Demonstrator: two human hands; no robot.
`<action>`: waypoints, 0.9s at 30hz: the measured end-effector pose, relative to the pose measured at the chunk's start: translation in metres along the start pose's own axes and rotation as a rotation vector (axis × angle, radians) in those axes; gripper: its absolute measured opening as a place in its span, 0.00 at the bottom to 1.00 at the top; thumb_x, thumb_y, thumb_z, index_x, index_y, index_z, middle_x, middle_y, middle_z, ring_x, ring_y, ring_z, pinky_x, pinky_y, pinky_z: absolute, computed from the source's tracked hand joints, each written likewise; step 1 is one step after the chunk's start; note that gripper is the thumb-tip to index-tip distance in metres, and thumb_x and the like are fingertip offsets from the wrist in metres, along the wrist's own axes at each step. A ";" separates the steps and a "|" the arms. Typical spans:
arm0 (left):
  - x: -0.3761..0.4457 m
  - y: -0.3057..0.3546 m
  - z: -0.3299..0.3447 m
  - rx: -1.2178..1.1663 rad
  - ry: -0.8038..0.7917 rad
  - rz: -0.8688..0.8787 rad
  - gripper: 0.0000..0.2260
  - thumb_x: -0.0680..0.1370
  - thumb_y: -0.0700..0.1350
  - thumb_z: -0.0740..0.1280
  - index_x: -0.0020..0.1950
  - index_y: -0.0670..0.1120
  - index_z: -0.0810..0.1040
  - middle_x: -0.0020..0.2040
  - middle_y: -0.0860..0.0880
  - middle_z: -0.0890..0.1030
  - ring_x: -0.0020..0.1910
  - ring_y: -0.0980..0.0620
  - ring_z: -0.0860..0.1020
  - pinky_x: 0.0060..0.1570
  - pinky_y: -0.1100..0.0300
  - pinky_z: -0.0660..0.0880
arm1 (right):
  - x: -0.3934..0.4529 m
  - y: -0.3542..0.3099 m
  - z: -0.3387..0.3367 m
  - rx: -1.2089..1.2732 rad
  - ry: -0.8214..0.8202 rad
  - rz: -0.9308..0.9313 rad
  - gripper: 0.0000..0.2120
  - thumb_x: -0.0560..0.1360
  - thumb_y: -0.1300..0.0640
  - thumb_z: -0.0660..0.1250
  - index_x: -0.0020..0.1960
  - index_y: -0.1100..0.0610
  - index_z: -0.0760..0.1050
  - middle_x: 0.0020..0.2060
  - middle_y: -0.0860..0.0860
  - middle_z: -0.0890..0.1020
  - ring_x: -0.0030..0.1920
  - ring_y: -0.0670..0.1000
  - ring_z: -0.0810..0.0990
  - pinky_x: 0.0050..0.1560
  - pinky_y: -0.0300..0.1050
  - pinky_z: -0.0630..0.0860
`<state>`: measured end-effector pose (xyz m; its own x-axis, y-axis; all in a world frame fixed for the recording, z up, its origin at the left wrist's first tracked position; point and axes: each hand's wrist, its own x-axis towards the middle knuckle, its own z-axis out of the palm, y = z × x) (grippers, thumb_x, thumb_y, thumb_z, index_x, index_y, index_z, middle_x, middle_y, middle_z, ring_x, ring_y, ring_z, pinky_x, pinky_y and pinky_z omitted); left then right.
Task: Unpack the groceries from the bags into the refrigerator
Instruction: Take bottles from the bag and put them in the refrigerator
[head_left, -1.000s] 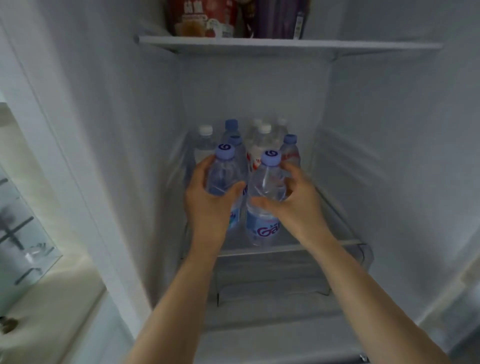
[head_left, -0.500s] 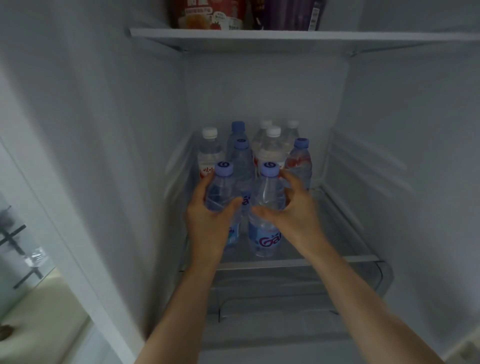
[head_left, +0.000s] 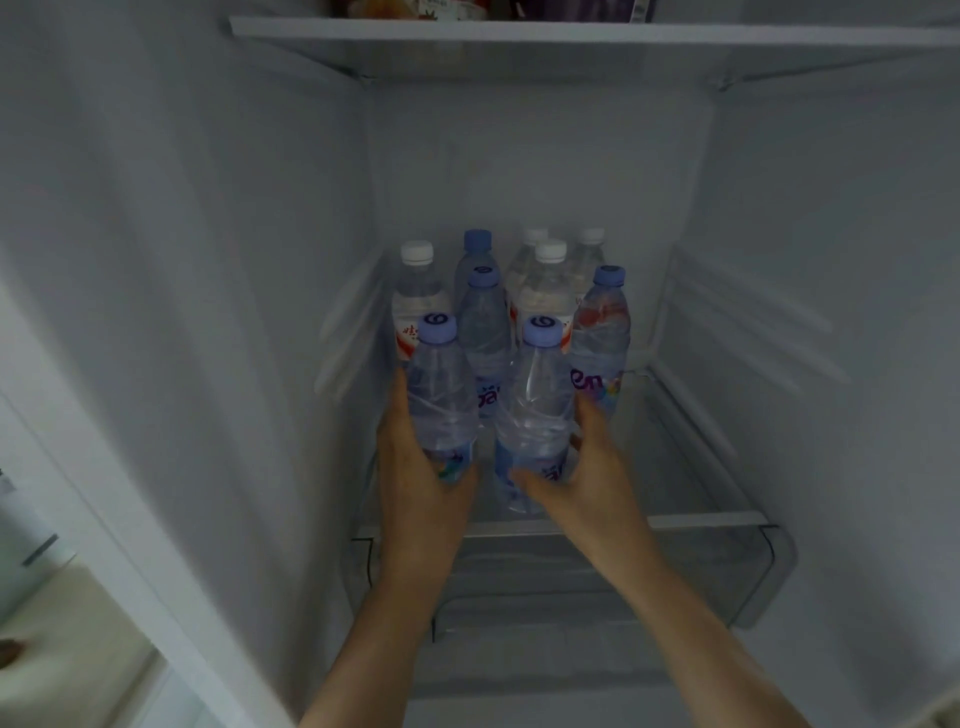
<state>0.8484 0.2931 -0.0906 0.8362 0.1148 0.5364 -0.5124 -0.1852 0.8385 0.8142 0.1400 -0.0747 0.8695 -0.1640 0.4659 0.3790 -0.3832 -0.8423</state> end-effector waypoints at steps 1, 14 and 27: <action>-0.006 -0.001 0.000 0.019 0.006 -0.020 0.47 0.69 0.33 0.76 0.78 0.57 0.53 0.74 0.54 0.64 0.72 0.58 0.66 0.68 0.57 0.69 | -0.004 0.005 0.001 0.009 0.006 0.018 0.36 0.66 0.63 0.77 0.67 0.45 0.65 0.58 0.39 0.76 0.58 0.36 0.76 0.57 0.36 0.76; 0.009 -0.022 0.004 -0.008 0.064 -0.043 0.45 0.73 0.32 0.72 0.78 0.60 0.52 0.75 0.53 0.63 0.73 0.52 0.65 0.66 0.42 0.71 | 0.029 0.023 0.031 -0.030 0.034 0.035 0.35 0.65 0.64 0.78 0.68 0.55 0.67 0.56 0.44 0.75 0.56 0.41 0.75 0.54 0.28 0.72; 0.021 -0.021 0.005 0.206 0.133 0.019 0.45 0.71 0.32 0.74 0.80 0.48 0.52 0.74 0.49 0.65 0.71 0.52 0.66 0.70 0.48 0.67 | 0.043 0.027 0.044 -0.077 0.028 0.007 0.35 0.65 0.61 0.78 0.68 0.58 0.65 0.58 0.48 0.76 0.57 0.45 0.75 0.54 0.35 0.74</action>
<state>0.8782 0.2950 -0.0975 0.7867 0.2340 0.5713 -0.4661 -0.3817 0.7982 0.8755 0.1628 -0.0897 0.8625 -0.1923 0.4682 0.3463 -0.4503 -0.8230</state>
